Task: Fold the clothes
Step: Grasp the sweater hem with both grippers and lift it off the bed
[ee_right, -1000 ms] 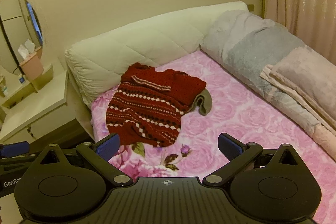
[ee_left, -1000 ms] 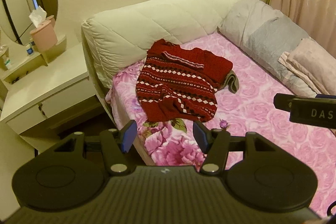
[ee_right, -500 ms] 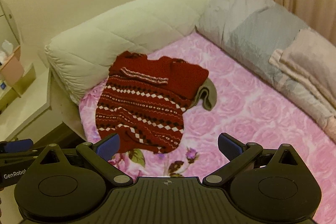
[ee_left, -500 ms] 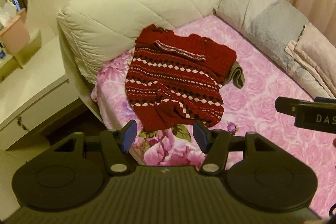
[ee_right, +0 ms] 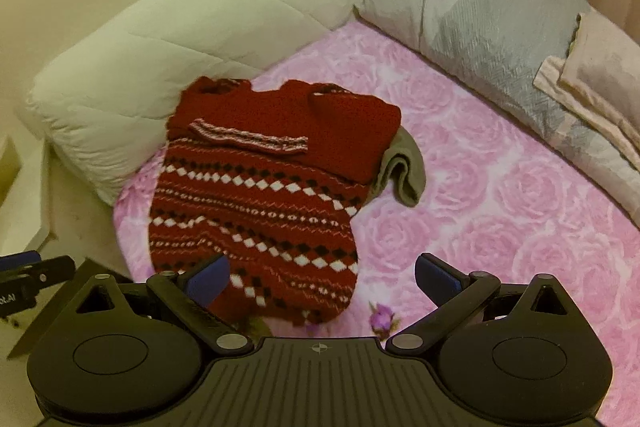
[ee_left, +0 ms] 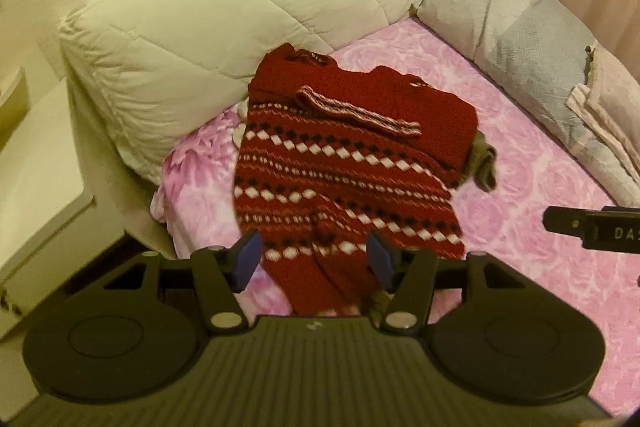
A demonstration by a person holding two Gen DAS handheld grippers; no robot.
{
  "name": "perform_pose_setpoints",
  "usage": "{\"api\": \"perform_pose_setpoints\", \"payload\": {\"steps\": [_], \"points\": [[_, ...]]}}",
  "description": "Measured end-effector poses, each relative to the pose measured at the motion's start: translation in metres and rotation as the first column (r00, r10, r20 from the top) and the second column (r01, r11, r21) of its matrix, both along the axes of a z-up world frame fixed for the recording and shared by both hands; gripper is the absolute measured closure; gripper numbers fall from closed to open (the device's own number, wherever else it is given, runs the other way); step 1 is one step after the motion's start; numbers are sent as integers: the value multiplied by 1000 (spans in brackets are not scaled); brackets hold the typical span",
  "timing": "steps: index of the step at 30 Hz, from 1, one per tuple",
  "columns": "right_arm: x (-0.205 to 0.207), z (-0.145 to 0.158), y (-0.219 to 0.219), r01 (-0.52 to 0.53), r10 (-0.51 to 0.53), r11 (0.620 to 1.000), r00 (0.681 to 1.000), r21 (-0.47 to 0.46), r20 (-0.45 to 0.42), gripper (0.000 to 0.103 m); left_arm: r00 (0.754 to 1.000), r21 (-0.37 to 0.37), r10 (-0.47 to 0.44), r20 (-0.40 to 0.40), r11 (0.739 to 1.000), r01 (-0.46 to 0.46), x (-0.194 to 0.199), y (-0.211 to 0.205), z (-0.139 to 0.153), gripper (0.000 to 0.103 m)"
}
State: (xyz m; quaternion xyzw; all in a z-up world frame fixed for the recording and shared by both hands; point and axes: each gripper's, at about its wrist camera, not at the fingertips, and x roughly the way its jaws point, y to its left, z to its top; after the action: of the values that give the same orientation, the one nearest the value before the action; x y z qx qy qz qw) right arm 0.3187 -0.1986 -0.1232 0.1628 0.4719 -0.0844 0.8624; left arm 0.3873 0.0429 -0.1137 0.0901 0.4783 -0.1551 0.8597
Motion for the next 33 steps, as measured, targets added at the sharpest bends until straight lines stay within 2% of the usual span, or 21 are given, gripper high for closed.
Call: {"api": "perform_pose_setpoints", "payload": {"steps": [6, 17, 20, 26, 28, 29, 30, 32, 33], "points": [[51, -40, -9, 25, -24, 1000, 997, 9, -67, 1, 999, 5, -14, -47, 1000, 14, 67, 8, -40, 49], [125, -127, -27, 58, -49, 997, 987, 53, -155, 2, 988, 35, 2, -154, 999, 4, 165, 13, -139, 49], [136, -155, -34, 99, -80, 990, 981, 102, -174, 2, 985, 60, 9, -171, 998, 2, 183, 14, -166, 49], [139, -210, -31, 104, -76, 991, 958, 87, -276, 2, 975, 66, 52, -216, 997, -39, 206, 26, -215, 49], [135, -225, -29, 98, -65, 991, 948, 89, -313, 3, 966, 43, 68, -250, 997, -59, 210, 31, -229, 49], [133, -227, -29, 87, -49, 990, 949, 111, -311, 29, 961, 22, 71, -269, 997, -67, 211, 33, -236, 49], [131, -228, -28, 76, -32, 988, 951, 134, -308, 44, 955, -1, 67, -290, 998, -70, 212, 33, -241, 56], [128, -228, -27, 60, -9, 986, 952, 158, -306, 83, 949, -32, 49, -312, 998, -62, 211, 30, -248, 74], [127, -221, -26, 46, 2, 987, 955, 154, -298, 90, 950, -35, 30, -310, 998, -43, 210, 28, -245, 92]]}}
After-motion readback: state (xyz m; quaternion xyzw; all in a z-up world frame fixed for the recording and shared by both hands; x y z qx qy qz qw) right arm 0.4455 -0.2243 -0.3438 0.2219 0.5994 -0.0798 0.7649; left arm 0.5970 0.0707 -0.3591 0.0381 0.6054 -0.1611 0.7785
